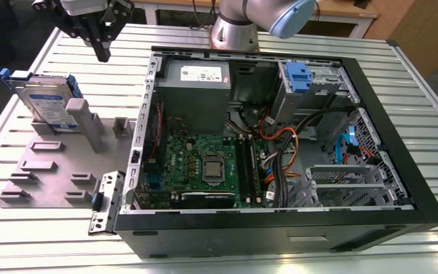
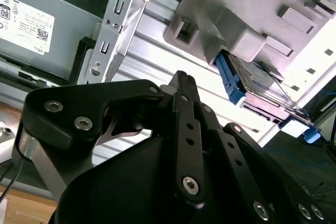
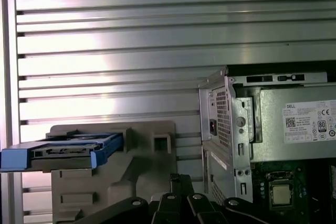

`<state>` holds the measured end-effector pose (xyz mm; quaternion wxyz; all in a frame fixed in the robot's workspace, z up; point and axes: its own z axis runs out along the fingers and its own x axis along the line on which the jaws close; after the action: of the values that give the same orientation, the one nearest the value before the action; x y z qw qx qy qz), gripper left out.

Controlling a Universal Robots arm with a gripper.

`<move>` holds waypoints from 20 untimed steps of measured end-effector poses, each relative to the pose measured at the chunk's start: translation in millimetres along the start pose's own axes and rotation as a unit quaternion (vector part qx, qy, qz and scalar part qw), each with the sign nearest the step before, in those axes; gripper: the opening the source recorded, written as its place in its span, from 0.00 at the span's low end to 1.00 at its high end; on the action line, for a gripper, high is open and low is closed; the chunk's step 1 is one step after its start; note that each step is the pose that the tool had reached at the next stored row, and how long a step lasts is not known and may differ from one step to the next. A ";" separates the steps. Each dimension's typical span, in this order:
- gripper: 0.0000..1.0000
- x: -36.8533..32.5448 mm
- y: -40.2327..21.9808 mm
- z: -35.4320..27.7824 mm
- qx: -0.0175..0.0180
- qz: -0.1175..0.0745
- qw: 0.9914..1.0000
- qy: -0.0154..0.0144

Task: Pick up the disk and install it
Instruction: 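Reach for the disk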

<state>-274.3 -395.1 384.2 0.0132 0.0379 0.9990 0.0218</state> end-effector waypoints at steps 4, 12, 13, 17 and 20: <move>0.11 2.0 -0.1 0.2 0.000 0.000 1.000 0.000; 0.11 3.6 -0.2 1.0 0.000 0.000 1.000 0.000; 0.11 3.6 -0.3 1.0 0.000 0.000 1.000 0.000; 0.11 3.9 -0.3 1.1 0.000 0.000 1.000 0.000; 0.11 5.8 -0.4 1.2 0.000 0.000 1.000 0.000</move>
<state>-280.1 -395.1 382.8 0.0132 0.0379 0.9990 0.0217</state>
